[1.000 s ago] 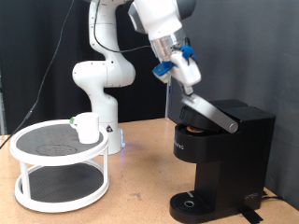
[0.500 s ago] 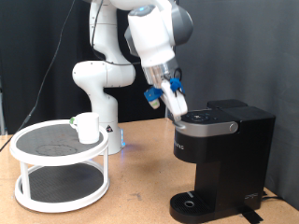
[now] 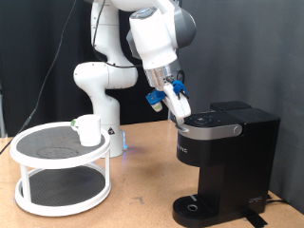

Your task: Make a cup of coffee with the keurig machine

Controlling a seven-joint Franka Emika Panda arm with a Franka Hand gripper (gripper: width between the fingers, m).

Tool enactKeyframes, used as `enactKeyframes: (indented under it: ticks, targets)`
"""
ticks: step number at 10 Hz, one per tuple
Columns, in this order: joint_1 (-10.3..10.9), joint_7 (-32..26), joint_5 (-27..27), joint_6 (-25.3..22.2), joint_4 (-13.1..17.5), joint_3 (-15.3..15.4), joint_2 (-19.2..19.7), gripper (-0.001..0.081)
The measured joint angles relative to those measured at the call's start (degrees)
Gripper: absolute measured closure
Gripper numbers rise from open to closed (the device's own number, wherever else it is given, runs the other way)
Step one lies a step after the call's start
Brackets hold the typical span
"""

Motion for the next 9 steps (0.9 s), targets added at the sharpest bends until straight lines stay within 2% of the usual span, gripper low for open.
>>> enactKeyframes:
  ticks: [4, 7, 9]
  targets:
    - [0.05, -6.13, 3.79, -3.97, -0.07, -0.47, -0.87, 0.0806]
    - [0.09, -11.40, 12.84, -4.66, -0.52, -0.50, -3.61, 0.0806]
    - [0.06, -11.70, 15.95, -9.28, 0.12, -1.41, -5.97, 0.0806]
